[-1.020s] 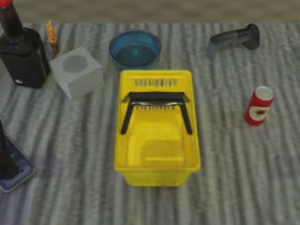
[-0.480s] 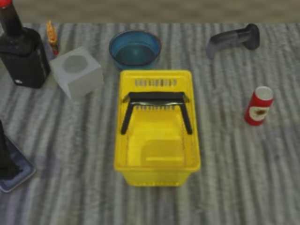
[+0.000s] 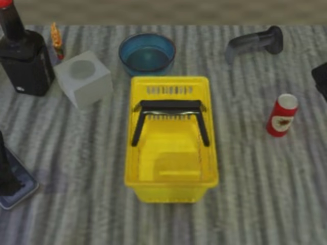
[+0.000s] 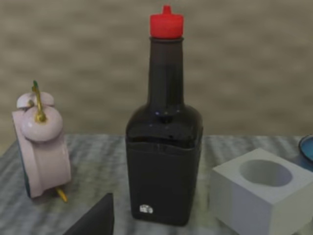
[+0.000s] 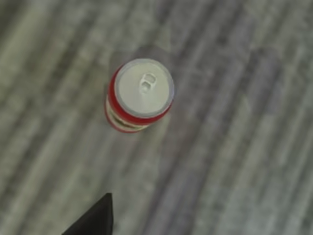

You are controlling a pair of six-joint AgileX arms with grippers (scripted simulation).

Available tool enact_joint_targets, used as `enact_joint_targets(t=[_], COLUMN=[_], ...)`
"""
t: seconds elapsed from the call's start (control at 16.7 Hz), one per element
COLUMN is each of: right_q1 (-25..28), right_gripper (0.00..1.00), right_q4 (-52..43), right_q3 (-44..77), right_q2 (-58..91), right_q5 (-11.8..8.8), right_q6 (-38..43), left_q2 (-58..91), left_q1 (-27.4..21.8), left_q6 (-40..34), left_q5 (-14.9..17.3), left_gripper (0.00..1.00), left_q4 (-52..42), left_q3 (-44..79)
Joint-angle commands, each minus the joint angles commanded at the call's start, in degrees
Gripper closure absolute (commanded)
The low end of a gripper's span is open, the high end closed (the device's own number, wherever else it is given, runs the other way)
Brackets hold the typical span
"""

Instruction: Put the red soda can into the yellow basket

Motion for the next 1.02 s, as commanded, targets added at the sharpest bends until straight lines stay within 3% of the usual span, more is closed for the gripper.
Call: enact_joint_targets(t=[0.48, 1.02], right_q1=[3.8, 4.2], right_gripper=[0.00, 0.00], right_q4=[-19.7, -22.9], right_q3=[30.5, 34.6], right_q2=[37.7, 43.4], right_q5=[-0.1, -0.1], right_q6=[-8.6, -10.1], left_q2=[0.0, 0.0], left_q1=[0.0, 0.0], left_q6=[0.0, 0.0], left_q5=[0.0, 0.0], left_gripper=[0.00, 0.00], left_q4=[0.0, 0.0], left_q3=[0.0, 0.0])
